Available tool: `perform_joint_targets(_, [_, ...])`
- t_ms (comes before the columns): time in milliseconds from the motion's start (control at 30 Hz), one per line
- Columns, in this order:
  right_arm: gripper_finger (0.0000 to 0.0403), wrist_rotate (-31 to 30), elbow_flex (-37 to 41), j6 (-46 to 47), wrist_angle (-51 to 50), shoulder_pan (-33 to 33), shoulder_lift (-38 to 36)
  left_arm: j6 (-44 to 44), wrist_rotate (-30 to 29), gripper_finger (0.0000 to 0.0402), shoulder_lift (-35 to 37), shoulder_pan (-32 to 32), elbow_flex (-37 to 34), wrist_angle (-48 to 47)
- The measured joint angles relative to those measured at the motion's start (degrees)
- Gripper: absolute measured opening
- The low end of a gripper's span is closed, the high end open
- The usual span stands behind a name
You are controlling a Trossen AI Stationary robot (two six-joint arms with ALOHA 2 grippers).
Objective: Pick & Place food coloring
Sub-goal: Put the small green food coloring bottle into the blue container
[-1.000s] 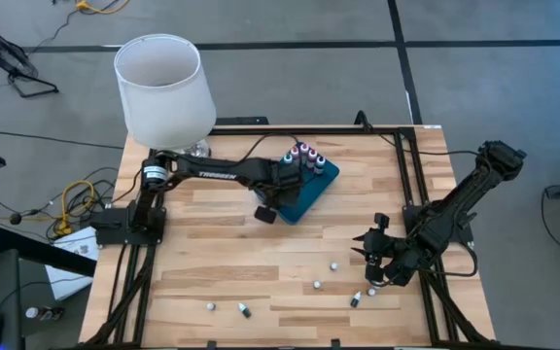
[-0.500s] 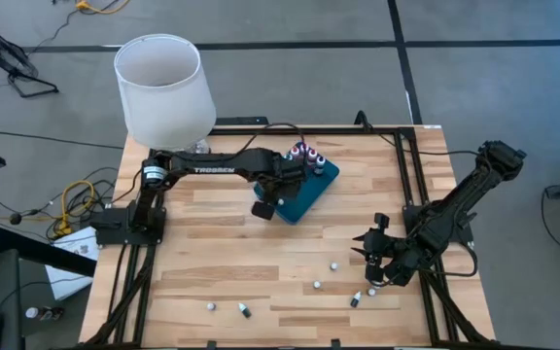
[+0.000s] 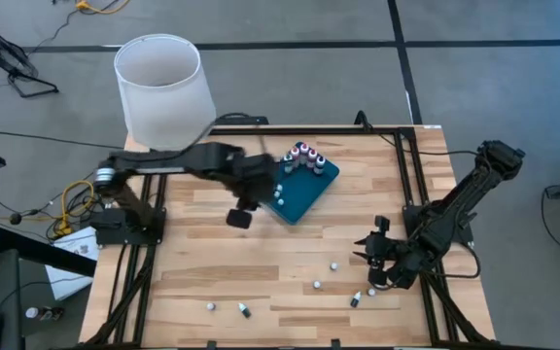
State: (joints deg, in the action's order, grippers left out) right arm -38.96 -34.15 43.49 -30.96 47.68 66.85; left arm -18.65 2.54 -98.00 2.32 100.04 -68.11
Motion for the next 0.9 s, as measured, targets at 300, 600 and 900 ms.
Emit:
perform_joint_targets(300, [0.0111, -1.9, 0.0, -0.7, 2.9, 0.8, 0.0, 5.2, -1.0, 0.0049, 24.2, -6.3, -30.8, 29.2])
perform_joint_targets(600, [0.0111, -0.6, 0.0, -13.4, 16.1, -2.6, 0.0, 10.1, -9.5, 0.0045, 44.3, -11.6, -61.9, 61.6])
perform_joint_targets(900, [0.0111, 17.9, 0.0, -16.8, 21.4, -12.9, 0.0, 11.4, -12.0, 0.0045, 49.6, -13.4, -78.7, 85.9])
